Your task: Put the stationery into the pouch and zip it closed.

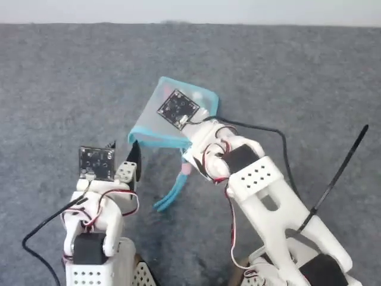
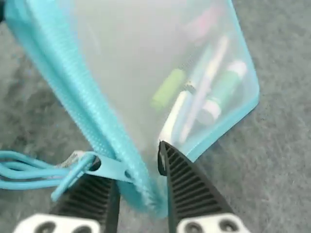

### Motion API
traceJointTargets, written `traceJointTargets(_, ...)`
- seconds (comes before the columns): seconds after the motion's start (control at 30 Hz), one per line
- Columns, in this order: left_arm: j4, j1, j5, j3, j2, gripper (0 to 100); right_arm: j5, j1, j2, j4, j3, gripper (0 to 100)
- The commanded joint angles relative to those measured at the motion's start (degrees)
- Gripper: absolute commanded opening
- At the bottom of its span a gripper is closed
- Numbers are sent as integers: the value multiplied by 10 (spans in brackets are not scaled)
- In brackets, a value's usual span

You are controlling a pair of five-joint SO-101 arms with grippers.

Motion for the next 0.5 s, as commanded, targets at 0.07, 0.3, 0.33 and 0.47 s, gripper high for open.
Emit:
traceJointTargets(0.07, 64, -1, -9, -74, -1, 176, -45, 24, 0, -25, -33, 6)
traceJointTargets(0.3, 35, 156, -78, -15, 2, 181, -62, 20, -6, -2, -49, 6)
traceJointTargets(0.33, 29, 173, -84, -6, 2, 181, -62, 16, -7, 3, -49, 6)
traceJointTargets(0.47, 3, 202, -87, 20, 2, 222, -63, -13, -7, 22, -48, 6)
